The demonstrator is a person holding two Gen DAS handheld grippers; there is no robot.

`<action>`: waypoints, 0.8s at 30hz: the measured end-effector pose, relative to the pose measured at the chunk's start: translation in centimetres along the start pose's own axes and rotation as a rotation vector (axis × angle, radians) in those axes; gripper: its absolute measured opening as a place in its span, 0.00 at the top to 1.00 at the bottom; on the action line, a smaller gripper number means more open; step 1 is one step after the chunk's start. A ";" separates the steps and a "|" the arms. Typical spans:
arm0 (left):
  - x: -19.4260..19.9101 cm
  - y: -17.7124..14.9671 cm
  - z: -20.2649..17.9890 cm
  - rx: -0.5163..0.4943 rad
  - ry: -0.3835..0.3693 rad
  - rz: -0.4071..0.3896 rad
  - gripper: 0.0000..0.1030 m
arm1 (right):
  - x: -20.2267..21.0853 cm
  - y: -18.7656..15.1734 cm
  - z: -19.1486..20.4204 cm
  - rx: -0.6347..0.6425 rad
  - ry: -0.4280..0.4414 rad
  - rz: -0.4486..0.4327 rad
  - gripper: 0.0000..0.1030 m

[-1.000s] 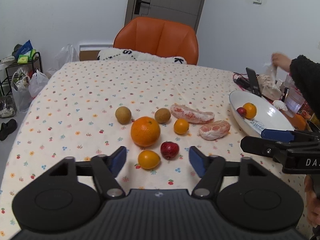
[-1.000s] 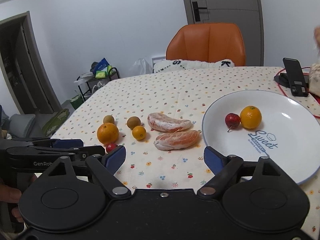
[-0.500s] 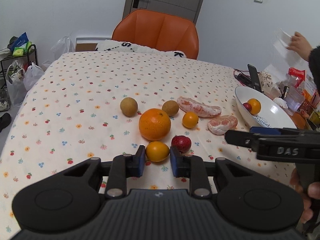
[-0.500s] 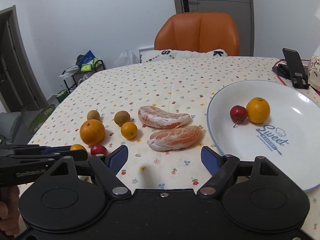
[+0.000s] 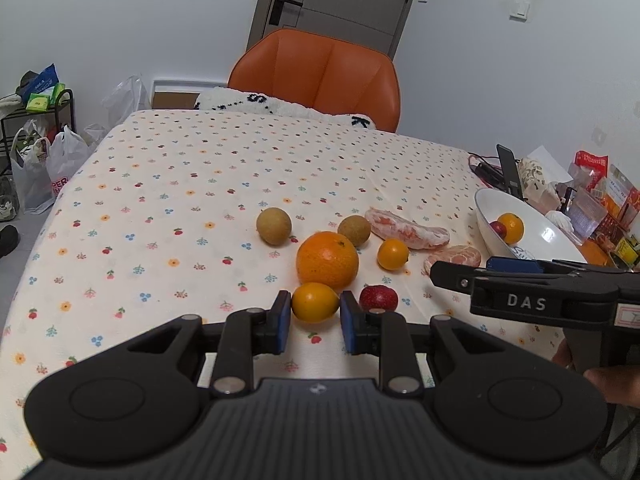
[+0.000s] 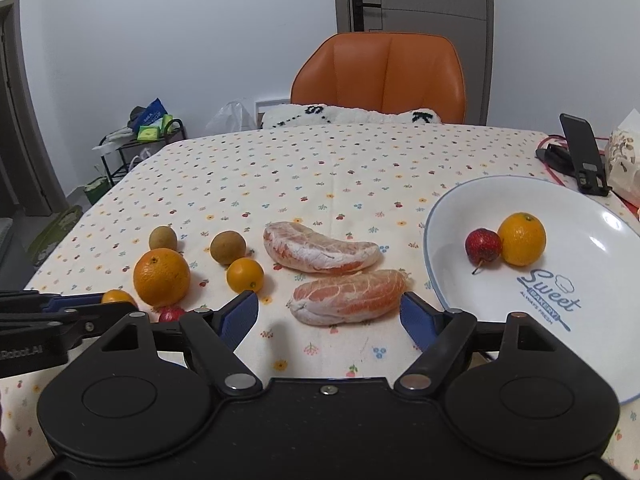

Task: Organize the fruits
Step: 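Close the left tool on the small yellow citrus, then close the right tool on a pink pomelo segment while the left tool holds the yellow citrus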

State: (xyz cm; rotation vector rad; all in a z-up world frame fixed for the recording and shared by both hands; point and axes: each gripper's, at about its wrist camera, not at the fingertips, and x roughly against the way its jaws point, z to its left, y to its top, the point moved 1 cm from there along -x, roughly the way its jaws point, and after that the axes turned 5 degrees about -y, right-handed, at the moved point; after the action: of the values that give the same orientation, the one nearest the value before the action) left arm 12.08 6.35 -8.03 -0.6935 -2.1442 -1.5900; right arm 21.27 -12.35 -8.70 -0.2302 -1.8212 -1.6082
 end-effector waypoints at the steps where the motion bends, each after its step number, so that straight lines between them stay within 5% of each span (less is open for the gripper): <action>1: 0.0 0.0 0.1 0.001 0.000 -0.002 0.76 | -0.1 0.1 0.1 0.006 -0.005 -0.001 0.26; 11: 0.4 0.0 0.4 0.012 -0.004 -0.016 0.76 | -0.9 0.6 0.3 0.053 -0.043 -0.008 0.45; 24: 0.5 0.0 -0.5 0.007 -0.011 -0.017 0.76 | 1.0 -0.5 -0.4 0.090 0.061 0.014 0.48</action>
State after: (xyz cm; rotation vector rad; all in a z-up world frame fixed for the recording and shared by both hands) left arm 11.66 5.99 -7.57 -0.6851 -2.1685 -1.5900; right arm 20.41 -13.09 -8.55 -0.1522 -1.8362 -1.5037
